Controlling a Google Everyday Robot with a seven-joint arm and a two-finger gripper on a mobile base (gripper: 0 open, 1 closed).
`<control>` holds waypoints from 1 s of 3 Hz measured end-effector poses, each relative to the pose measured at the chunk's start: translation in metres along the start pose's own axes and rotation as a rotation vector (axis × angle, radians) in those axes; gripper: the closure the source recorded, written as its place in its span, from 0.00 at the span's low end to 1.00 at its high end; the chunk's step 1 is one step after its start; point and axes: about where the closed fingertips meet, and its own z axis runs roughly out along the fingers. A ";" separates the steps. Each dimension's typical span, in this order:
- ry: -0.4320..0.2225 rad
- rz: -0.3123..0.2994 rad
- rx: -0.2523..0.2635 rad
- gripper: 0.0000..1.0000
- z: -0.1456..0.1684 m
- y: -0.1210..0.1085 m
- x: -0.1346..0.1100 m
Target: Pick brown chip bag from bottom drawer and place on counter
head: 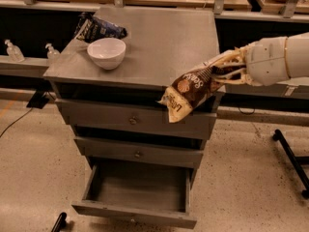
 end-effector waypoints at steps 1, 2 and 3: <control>-0.034 -0.042 0.062 1.00 0.011 -0.034 -0.001; -0.057 -0.029 0.139 1.00 0.026 -0.062 -0.001; -0.061 0.042 0.234 1.00 0.045 -0.081 0.006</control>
Offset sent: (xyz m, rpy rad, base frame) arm 0.0910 0.0347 0.0599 0.2222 -0.1852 -0.0750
